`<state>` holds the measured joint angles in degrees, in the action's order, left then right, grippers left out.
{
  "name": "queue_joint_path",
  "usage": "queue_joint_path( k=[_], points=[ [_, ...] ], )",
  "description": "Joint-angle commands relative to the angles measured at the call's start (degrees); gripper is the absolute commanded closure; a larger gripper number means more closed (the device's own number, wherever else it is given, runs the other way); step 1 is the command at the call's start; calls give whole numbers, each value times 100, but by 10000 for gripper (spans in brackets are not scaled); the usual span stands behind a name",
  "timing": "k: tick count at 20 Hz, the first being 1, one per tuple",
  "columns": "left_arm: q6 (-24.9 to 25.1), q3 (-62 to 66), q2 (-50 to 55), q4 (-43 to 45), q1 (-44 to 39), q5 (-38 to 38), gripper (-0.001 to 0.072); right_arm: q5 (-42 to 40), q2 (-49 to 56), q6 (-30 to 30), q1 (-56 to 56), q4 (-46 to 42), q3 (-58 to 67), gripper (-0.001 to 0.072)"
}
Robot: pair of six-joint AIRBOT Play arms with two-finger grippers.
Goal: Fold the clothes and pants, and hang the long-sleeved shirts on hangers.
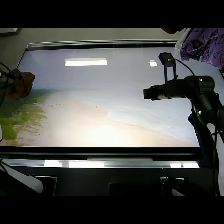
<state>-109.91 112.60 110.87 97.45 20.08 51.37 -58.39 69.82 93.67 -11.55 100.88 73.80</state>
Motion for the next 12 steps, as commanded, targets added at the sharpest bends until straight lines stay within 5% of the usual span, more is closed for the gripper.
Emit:
queue_joint_path(
  k=[1, 6, 8, 11, 12],
  points=[
    [-229, 706, 1119, 11, 223, -1067, -13, -2, -4, 0, -7, 0, 7, 682],
    [-866, 625, 1646, 9, 577, -1641, -3, -2, -4, 0, -7, 0, 7, 682],
    [-861, 625, 1698, 7, 664, -1690, 223, 0, -4, 0, -7, 0, 7, 682],
    [-365, 627, 1576, -575, 684, -1235, 691, 0, -4, 0, -7, 0, 7, 682],
    [35, 625, 1453, -796, 660, -1003, 692, 0, -4, 0, -7, 0, 7, 682]
  ],
)
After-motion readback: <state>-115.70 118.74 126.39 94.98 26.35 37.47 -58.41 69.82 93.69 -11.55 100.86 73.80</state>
